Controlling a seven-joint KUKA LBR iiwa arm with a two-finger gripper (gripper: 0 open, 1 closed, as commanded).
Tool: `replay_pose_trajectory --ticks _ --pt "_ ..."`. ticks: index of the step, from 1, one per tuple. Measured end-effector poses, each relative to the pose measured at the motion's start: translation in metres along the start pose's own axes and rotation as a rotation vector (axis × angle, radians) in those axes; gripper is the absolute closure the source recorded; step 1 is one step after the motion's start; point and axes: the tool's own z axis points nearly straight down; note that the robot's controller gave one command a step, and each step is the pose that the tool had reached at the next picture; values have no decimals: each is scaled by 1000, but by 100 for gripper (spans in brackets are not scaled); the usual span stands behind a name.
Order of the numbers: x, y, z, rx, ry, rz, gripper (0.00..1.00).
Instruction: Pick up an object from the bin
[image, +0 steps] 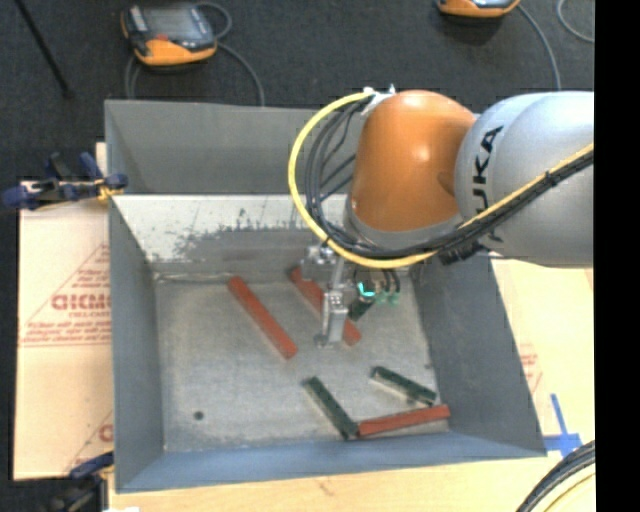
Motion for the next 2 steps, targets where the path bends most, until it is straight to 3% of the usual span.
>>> replay_pose_trajectory --ticks 1,2 --pt "-1 0 -5 -1 -8 1 0" --pt "-13 -2 40 -2 -17 1 0"
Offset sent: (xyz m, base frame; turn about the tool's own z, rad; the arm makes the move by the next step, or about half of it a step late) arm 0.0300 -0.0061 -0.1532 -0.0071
